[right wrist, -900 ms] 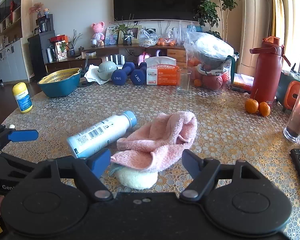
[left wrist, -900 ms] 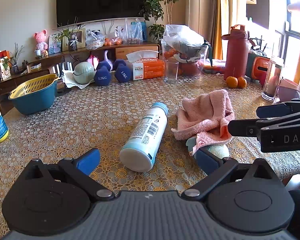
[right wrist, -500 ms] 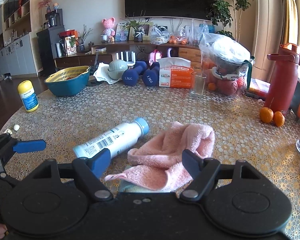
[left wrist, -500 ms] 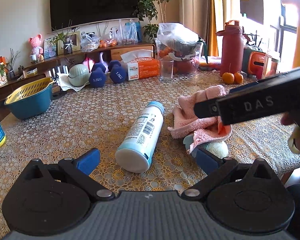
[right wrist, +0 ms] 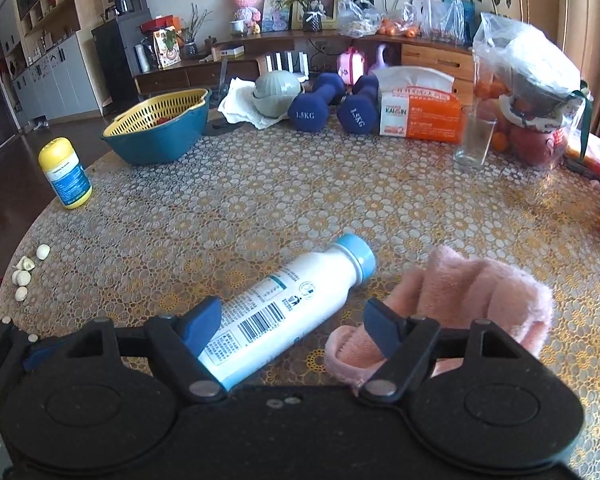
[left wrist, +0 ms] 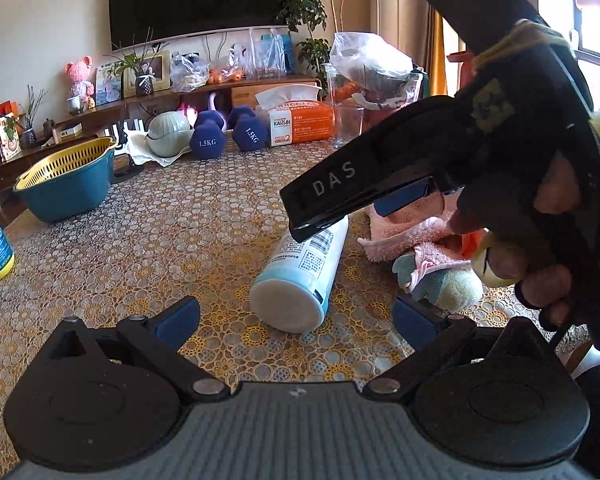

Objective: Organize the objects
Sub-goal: 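Move the right gripper toward the white blue-capped bottle lying down, then close the right gripper around the middle of the white bottle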

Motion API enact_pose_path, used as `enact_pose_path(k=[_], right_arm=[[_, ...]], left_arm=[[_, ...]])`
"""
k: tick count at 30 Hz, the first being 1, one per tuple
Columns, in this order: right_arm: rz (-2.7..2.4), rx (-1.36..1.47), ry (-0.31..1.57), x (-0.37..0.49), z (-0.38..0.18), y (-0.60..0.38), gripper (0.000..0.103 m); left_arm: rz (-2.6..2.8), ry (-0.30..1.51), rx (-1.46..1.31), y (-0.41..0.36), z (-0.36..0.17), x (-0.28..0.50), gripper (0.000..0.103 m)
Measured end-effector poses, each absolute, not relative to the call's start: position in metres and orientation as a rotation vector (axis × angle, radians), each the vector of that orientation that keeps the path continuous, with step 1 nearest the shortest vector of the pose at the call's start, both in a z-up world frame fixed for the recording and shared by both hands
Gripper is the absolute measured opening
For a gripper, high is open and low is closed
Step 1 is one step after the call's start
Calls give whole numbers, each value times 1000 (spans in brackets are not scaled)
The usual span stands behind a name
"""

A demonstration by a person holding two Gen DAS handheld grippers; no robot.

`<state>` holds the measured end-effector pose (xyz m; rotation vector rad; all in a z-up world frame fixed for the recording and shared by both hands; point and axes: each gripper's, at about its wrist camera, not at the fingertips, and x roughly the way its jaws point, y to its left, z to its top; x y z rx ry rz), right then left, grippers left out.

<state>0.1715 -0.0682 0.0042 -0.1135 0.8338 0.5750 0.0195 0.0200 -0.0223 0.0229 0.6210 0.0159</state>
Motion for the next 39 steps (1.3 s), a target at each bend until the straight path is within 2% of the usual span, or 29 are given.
enact_pose_path(k=[9, 24, 29, 34, 39], right_arm=[[527, -8, 982, 200, -21, -45, 80], [435, 39, 1088, 219, -35, -15, 77], [438, 40, 1073, 217, -34, -15, 74], [443, 96, 1062, 214, -33, -26, 62], [451, 126, 1038, 205, -29, -37, 56]], left_arm=[[42, 641, -12, 36, -32, 20, 103], [83, 658, -54, 53, -39, 17, 103], [86, 655, -62, 56, -39, 15, 103], [80, 644, -63, 57, -37, 15, 103], [74, 637, -59, 55, -34, 12, 103]])
